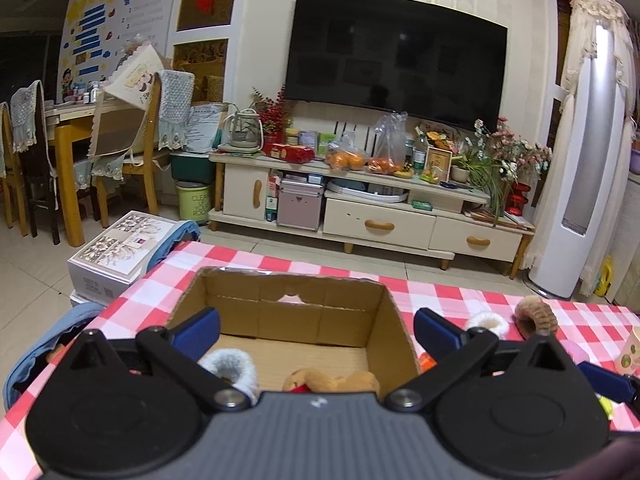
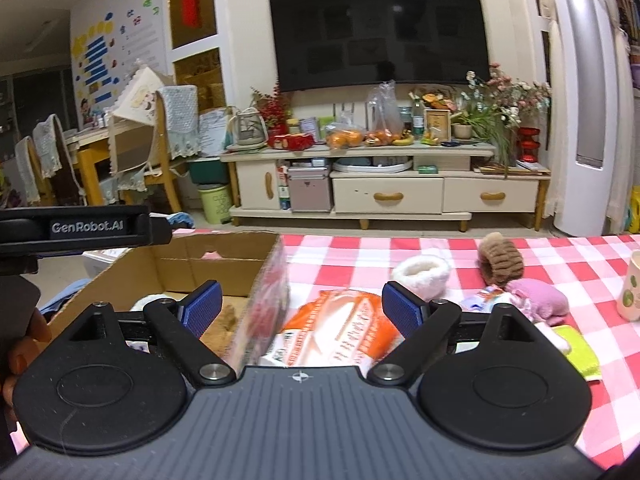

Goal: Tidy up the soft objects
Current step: 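Open both grippers to drop the teddy bear and blue item into the box, then move both grippers back toward the remaining items on the table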

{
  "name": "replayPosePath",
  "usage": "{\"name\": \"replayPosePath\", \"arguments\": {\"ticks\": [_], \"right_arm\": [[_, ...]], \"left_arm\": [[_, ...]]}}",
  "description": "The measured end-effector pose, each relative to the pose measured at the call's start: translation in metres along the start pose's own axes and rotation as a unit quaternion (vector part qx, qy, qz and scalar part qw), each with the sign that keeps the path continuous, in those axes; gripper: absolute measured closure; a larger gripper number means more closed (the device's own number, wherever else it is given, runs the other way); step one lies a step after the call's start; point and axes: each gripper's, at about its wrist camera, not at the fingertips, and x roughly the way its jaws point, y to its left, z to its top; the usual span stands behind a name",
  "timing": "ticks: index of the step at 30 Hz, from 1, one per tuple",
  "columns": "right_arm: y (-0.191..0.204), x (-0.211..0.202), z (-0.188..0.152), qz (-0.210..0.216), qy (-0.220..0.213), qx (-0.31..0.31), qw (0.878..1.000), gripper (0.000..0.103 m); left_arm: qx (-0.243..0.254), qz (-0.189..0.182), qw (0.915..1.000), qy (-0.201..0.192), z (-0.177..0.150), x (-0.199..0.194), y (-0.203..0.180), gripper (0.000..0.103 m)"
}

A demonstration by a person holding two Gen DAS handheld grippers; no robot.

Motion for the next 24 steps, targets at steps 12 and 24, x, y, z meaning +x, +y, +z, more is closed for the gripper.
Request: {"name": "replayPosePath", "arguments": {"ticks": [12, 24], "right_arm": [[-0.010, -0.004, -0.009, -0.033, 0.006, 0.027, 0.999, 0.000], [-0.015, -0.010, -0.016, -0.070, 0.005, 0.051, 0.996, 0.000]], "left_arm": [[0.025, -0.016, 0.9996, 0.001, -0.005, -0.001, -0.029, 0.001], [0.054, -0.033, 0.9980, 0.001, -0.014, -0.002, -0.057, 0.001]]}}
